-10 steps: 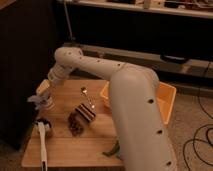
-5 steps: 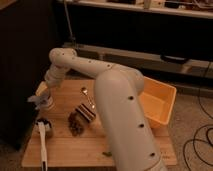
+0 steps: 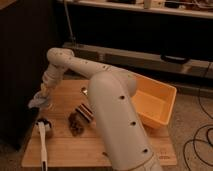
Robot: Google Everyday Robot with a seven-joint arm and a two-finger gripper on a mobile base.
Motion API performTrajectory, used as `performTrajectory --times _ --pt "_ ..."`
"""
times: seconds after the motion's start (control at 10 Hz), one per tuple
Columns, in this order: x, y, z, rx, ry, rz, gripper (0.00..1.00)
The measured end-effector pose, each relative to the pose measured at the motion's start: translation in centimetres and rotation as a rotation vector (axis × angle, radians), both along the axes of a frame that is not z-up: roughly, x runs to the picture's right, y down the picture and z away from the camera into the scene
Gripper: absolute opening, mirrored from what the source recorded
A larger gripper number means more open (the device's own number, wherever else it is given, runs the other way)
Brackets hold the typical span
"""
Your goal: Place towel in tray
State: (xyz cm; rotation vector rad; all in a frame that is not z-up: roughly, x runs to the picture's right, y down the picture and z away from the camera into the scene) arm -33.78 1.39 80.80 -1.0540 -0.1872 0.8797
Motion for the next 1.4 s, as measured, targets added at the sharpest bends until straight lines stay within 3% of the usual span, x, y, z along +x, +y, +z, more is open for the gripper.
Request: performTrajectory --times 0.1,0.3,0.6,1.0,1.4 --pt "0.6 -1.1 -0.6 0.016 -0.006 0.012 0.01" --pt "2.2 -3.7 -2.1 0.043 0.000 0.037 0.00" --pt "7.4 -6.5 -2.1 0.062 0.058 0.104 0.00" --pt "18.6 -7.8 -2.9 0.083 0.167 0.225 0.00" --pt "29.4 -8.8 -6.2 0.133 0.278 0.317 0.00"
